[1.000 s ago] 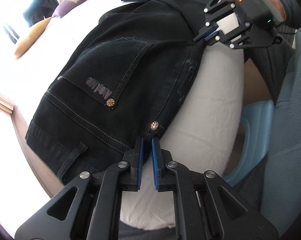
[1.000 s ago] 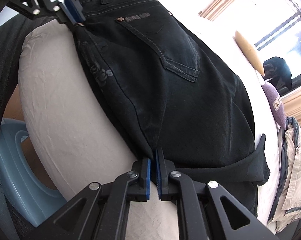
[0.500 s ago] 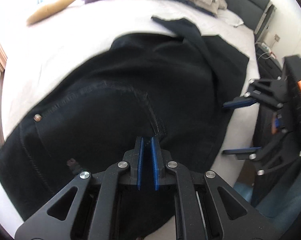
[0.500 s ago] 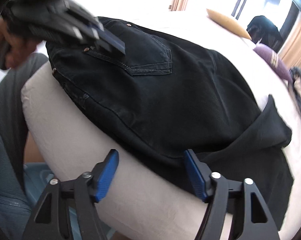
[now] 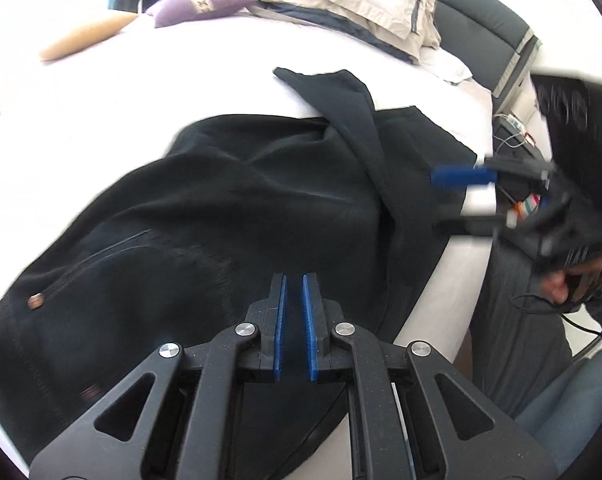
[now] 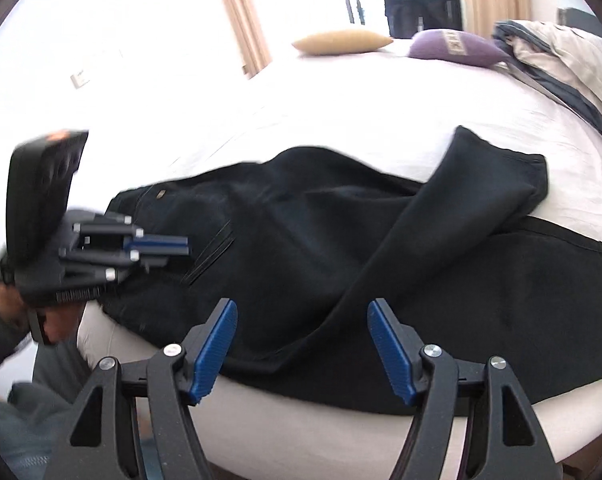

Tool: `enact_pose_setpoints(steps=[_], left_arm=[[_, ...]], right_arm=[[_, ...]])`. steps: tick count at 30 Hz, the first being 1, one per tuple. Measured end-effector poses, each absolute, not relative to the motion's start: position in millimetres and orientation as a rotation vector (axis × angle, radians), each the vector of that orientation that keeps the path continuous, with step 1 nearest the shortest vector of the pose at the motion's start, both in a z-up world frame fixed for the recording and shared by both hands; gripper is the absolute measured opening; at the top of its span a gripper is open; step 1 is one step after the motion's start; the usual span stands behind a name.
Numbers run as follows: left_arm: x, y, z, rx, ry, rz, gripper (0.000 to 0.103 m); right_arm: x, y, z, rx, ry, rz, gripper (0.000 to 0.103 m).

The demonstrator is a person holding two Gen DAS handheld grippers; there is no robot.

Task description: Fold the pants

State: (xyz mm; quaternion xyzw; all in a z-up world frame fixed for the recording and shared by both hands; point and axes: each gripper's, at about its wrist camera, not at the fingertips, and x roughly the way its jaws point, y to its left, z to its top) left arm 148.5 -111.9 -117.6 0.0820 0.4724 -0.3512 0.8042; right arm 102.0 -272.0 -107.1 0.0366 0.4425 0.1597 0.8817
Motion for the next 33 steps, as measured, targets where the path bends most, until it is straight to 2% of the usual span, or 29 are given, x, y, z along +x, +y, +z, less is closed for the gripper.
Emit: enact_pose_setpoints(steps=[4, 11, 18, 28, 30, 31, 32, 33], left_arm=[[157.5, -124.1, -165.0, 0.151, 1.135, -0.692, 0.008], [167.1, -126.3, -146.9, 0.125, 1.060, -0.666, 0.008], [194.6, -119.9, -175.1, -0.018, 1.154, -0.669, 0.008], [198.6, -100.3, -172.9, -0.044, 1.161, -0.688, 0.008], [194.4, -98.1, -174.7, -0.047, 1.158, -0.689, 0.008], [191.1, -98.7, -175.7, -0.047, 1.157, -0.690, 0.008], [185.9, -100.4, -178.7, -0.044, 1.155, -0.690, 0.008], [185.5, -99.5, -180.4, -0.043, 1.154, -0.689, 0.008]], right_arm=[[135.2, -321.4, -84.2, 0.198, 0.885, 0.184, 0.071], [237.2, -362.1, -59.9, 0.157, 0.882, 0.016, 0.069], [351.2, -354.1, -113.6, 0.061, 1.039, -0.100, 0.067], [408.1, -368.6, -179.6, 0.078, 1.194, -0.224, 0.065], [409.2, -373.9, -179.4, 0.102, 1.195, -0.215, 0.054], [409.0, -376.8, -177.7, 0.112, 1.192, -0.208, 0.036], [408.9, -380.3, -176.6, 0.118, 1.196, -0.205, 0.023], [408.3, -384.9, -174.9, 0.132, 1.200, -0.198, 0.020]])
